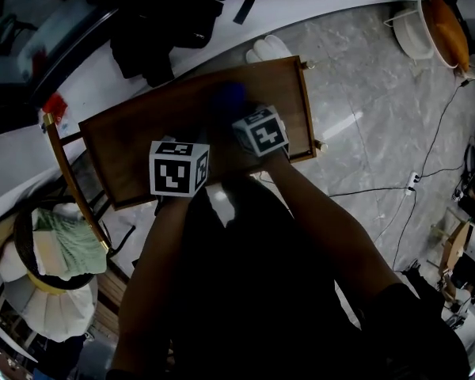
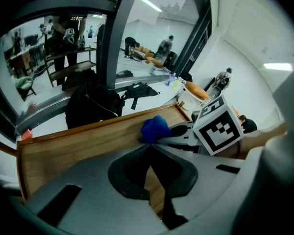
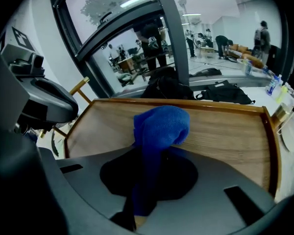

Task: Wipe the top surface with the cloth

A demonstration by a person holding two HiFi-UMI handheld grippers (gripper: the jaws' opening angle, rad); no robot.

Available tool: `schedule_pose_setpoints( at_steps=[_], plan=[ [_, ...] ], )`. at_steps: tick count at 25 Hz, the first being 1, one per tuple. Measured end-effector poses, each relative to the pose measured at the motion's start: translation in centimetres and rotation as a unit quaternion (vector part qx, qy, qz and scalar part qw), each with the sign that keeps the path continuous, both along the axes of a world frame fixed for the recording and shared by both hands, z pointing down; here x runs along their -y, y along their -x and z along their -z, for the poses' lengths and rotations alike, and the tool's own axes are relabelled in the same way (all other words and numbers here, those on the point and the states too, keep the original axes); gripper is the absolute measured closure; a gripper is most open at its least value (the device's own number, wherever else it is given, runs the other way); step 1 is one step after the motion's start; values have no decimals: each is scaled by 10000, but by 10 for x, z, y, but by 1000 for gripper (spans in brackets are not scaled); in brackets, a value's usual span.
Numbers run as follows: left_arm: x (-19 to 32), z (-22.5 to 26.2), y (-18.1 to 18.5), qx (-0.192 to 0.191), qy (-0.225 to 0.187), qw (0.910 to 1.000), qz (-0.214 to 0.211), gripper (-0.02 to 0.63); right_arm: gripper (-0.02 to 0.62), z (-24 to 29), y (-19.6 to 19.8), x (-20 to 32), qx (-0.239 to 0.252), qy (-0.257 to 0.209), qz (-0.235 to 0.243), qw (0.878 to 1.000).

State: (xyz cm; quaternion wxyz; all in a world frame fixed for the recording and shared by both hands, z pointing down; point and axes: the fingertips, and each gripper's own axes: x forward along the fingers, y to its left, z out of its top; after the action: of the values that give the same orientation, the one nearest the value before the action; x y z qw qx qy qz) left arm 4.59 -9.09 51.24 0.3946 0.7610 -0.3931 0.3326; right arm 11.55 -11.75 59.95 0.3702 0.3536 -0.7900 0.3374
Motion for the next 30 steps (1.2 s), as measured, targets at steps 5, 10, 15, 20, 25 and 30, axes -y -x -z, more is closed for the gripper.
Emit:
schedule_pose_setpoints(
  at_steps=[5,10,15,20,25,30],
  plan=[
    [8,1,-32,-172,44,9998,3,597,532,2,-52,12,-201,37,-241,9995],
    [13,3,-58,-264,29,9995,-158,597,532,10,-99,27,-433,-91,-533,9976],
    [20,11,-77,-375,-70,9989,-266,597,532,15,-140,35,-739,-124,-775,9942],
    [17,18,-77,-453,-123,9985,-286,597,532,18,-172,32,-1111,-17,-1029,9885],
    [11,30,-54,-499,-156,9984,-212,597,532,24,-170,29,-1056,73,-1314,9857],
    [-1,52,12,-370,-297,9989,62,597,532,67,-85,21,-183,-429,-980,9941]
  ],
)
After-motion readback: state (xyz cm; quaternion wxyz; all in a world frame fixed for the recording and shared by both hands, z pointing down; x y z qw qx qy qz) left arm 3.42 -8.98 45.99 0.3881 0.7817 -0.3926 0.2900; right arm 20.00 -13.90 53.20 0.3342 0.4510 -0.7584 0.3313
